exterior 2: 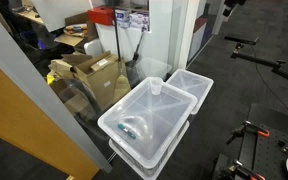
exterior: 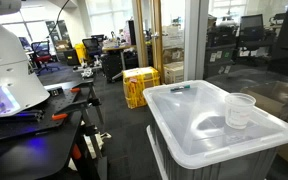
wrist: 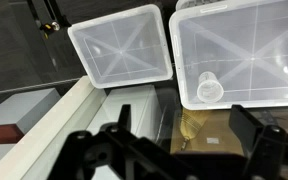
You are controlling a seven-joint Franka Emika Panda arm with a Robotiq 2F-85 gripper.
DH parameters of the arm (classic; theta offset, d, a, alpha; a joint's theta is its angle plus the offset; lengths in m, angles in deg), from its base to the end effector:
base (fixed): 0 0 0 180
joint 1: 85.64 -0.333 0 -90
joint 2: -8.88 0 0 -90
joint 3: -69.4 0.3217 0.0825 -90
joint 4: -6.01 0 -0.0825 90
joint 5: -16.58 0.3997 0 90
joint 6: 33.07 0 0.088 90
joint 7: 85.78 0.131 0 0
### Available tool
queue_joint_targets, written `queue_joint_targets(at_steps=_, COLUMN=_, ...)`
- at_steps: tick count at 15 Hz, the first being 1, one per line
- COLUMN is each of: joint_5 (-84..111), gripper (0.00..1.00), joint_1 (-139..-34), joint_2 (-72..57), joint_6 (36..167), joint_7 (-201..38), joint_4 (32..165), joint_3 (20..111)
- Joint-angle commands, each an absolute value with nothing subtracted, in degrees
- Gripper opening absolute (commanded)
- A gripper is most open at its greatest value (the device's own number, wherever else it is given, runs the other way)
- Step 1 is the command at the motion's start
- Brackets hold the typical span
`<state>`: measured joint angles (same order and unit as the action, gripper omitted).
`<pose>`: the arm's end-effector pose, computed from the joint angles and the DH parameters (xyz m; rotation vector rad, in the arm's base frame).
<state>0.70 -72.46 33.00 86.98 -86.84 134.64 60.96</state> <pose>0.4306 -0.1978 0.5366 2.8567 -0.3552 0.3278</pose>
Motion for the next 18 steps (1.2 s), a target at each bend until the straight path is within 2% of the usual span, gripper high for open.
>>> queue_joint_targets(at_steps=1, joint_5=0.57, gripper=1.00, joint_1=-72.80, joint_2=32.98, joint_6=86.83, joint_7=-86.76, joint_4=134.52, joint_3=60.66)
queue_joint_targets(at_steps=8, joint_5=0.11, gripper=1.00, joint_1=-72.79, joint_2=32.74, joint_6=87.17, joint_7=-86.77, joint_4=134.30, joint_3=60.83)
queue_joint_targets(at_steps=18, joint_5=0.63, gripper=1.00, joint_1=-75.35, joint_2=27.69, joint_6=99.19, joint_7=-88.64, joint_4=132.72, joint_3=61.40)
